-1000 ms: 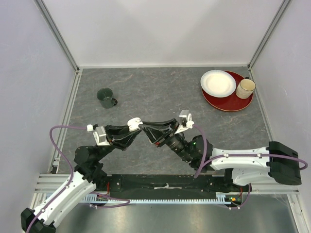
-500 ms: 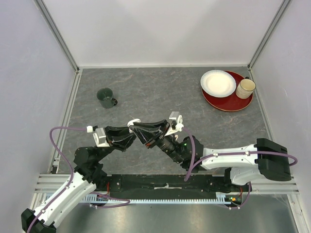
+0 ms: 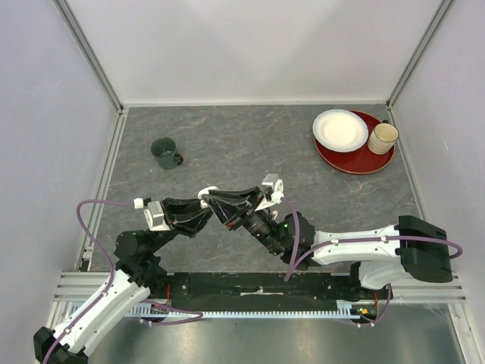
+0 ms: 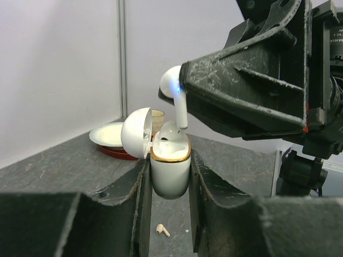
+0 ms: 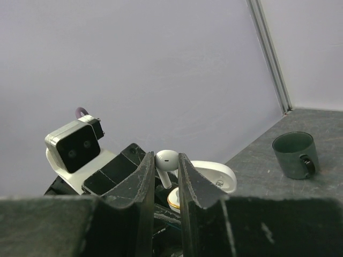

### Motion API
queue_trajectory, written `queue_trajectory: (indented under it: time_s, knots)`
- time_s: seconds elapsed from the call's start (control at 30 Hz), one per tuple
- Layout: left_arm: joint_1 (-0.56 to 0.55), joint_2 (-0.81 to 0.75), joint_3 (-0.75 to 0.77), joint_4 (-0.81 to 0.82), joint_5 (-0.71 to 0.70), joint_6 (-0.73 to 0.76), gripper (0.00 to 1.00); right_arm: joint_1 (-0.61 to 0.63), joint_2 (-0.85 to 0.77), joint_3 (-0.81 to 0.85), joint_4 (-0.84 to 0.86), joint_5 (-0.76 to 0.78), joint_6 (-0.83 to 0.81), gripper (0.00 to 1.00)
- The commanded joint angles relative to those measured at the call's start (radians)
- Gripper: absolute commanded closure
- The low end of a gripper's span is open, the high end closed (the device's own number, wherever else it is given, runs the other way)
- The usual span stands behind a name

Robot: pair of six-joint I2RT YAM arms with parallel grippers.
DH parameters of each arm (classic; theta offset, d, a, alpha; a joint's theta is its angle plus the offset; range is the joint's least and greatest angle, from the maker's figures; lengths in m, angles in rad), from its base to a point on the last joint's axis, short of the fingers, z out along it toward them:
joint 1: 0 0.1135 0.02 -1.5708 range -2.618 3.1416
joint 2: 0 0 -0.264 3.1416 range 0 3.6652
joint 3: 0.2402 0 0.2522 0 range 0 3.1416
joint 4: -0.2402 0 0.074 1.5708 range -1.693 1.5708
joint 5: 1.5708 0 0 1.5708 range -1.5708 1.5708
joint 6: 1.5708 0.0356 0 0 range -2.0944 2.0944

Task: Insert the wireless bluetooth earbuds into the charging case
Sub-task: Place the earbud in the charging case.

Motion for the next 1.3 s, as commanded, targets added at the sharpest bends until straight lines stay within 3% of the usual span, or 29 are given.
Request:
queue_trajectory:
  time_s: [0.0,1.27]
  knots:
    - [-0.002,-0.007,0.007,0.06,0.0,0.013,0.98,0.008,0.014,0.033,0.003,0.012,0.022,1.0]
    - [-0.002,-0.05,0.005,0.049,-0.014,0.008,0.98,0.008,0.039,0.017,-0.031,0.096,0.027,1.0]
